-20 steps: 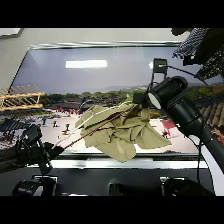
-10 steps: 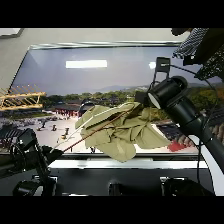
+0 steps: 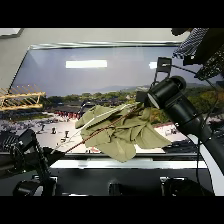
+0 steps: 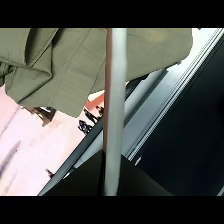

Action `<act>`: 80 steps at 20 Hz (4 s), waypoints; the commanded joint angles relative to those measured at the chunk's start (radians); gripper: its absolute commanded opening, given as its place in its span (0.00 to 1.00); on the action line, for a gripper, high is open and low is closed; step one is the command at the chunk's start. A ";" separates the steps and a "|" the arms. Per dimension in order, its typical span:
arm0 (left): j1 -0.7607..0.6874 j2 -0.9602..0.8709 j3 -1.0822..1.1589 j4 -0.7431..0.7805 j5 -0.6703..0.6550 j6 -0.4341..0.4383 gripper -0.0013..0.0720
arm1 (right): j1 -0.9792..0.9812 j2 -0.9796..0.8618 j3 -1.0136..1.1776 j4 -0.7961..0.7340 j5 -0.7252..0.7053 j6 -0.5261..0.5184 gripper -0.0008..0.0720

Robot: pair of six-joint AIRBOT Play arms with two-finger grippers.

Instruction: Fold the clothes and pants, and hang the long-sleeved shirts on hangers.

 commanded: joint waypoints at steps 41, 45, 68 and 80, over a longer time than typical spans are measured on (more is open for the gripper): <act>-0.229 -0.632 0.086 -0.137 0.526 0.360 0.06 | 0.152 0.001 0.135 -0.016 0.094 -0.019 0.07; -0.229 -0.633 0.089 -0.144 0.531 0.360 0.06 | 0.165 0.028 0.135 -0.036 0.121 -0.012 0.07; -0.338 -0.715 0.092 -0.379 0.684 0.426 0.06 | 0.165 0.093 0.135 0.051 0.019 0.064 0.07; -0.350 -0.761 0.096 -0.545 0.721 0.491 0.06 | 0.165 0.085 0.134 0.059 0.022 0.063 0.07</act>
